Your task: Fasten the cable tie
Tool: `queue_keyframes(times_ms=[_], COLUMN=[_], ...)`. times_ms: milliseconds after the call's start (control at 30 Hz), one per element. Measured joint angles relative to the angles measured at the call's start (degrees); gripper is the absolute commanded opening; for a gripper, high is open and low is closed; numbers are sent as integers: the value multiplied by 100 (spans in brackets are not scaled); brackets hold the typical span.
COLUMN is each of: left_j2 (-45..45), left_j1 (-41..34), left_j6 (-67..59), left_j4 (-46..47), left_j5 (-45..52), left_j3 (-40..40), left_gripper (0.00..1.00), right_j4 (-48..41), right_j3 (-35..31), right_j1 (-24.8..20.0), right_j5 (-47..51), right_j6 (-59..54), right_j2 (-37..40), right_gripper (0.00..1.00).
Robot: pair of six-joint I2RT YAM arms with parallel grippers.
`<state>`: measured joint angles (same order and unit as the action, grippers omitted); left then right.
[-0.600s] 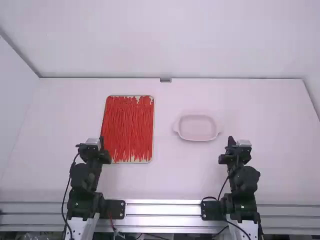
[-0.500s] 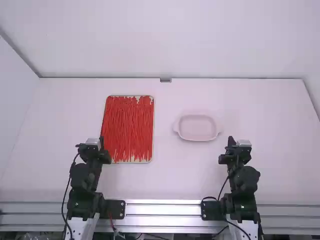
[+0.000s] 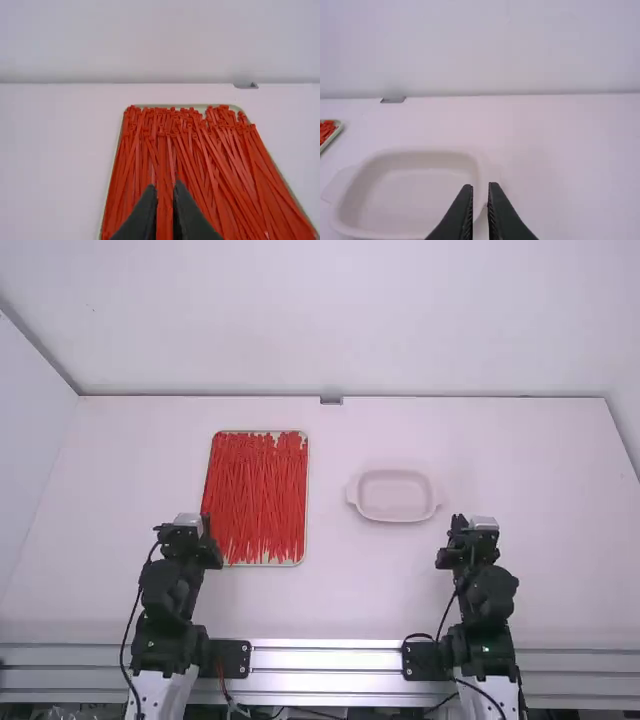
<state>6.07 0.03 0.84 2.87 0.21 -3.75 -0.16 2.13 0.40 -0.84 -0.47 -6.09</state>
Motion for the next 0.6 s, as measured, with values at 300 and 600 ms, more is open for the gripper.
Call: queue_keyframes(times_ms=[300,600], left_j2=[1099,2323], left_j1=[-48,-109], left_j6=[92,170], left_j4=[417,844], left_j5=[142,361], left_j3=[-782,-1641], left_gripper=[28,44], right_j4=[79,120], right_j3=[616,1283], right_j1=[170,337], right_j5=[-66,-184], right_j6=[-4,-22], right_j2=[-1176,-2415], right_gripper=[28,44])
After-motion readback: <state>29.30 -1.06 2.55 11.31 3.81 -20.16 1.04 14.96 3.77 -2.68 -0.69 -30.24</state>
